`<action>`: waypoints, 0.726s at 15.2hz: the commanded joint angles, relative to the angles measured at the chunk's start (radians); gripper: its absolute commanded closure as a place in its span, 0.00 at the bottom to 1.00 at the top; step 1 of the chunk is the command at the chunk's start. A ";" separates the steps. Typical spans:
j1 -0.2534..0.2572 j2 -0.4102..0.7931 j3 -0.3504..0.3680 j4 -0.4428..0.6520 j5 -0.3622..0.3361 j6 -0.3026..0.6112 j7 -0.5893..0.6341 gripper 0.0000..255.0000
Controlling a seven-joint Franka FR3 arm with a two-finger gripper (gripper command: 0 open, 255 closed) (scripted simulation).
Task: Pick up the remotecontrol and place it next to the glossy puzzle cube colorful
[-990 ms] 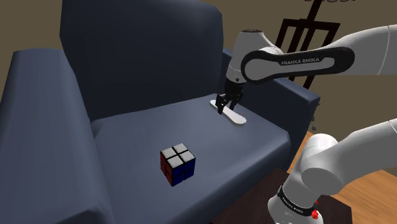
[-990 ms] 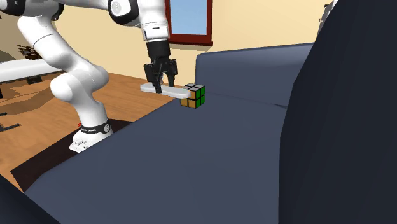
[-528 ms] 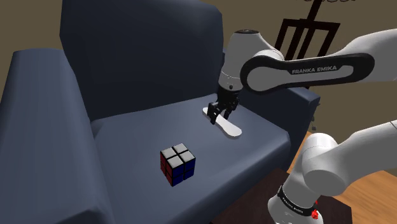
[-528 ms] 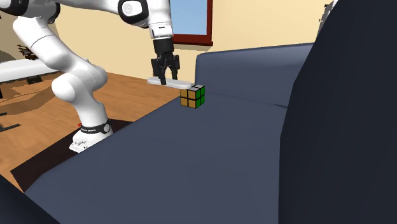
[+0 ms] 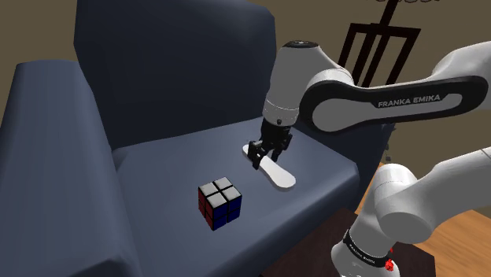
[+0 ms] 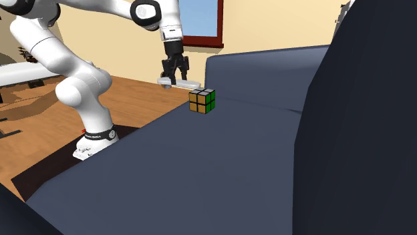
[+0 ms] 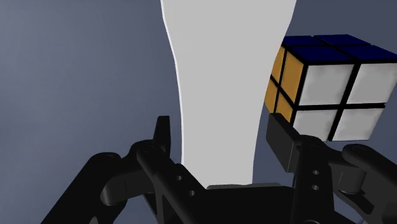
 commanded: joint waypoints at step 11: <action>0.004 0.041 0.024 -0.130 0.009 0.171 0.019 1.00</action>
